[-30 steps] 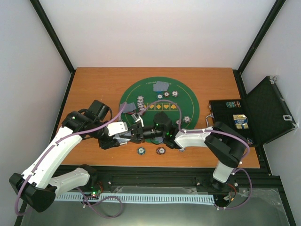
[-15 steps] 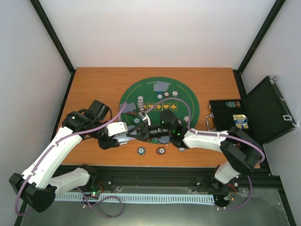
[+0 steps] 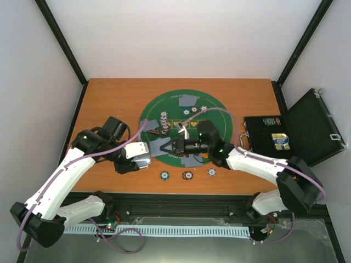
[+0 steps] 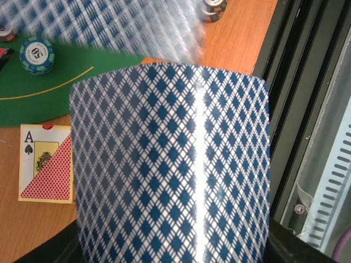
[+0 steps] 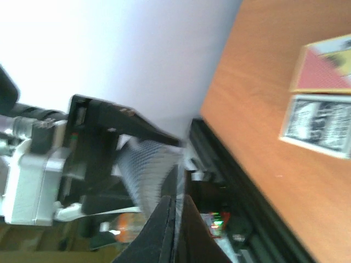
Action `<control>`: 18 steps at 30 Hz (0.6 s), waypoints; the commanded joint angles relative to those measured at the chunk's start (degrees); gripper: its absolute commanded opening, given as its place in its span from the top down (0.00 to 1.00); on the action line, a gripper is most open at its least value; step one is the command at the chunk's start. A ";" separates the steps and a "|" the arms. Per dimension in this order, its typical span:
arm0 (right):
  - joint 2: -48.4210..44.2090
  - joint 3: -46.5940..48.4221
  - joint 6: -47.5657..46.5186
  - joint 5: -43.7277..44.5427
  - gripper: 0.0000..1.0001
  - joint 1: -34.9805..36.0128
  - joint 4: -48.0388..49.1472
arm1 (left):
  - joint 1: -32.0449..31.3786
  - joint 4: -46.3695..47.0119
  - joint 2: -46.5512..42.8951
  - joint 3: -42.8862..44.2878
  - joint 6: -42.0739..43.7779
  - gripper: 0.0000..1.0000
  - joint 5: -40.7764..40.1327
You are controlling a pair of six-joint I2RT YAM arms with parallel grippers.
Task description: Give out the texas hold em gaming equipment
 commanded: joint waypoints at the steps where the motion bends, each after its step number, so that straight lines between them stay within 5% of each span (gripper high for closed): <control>1: -3.54 4.44 -12.15 1.28 0.97 -5.74 -21.82 | -0.17 -0.46 -1.06 2.13 0.92 0.80 0.03; 9: 8.77 28.82 -40.74 16.80 0.97 -12.58 -59.10 | -0.22 -1.59 -1.34 2.21 0.39 0.80 -1.04; 18: 28.04 48.69 -58.28 59.64 0.97 -8.32 -67.53 | -0.24 -2.84 -2.46 1.60 -0.20 0.80 -2.53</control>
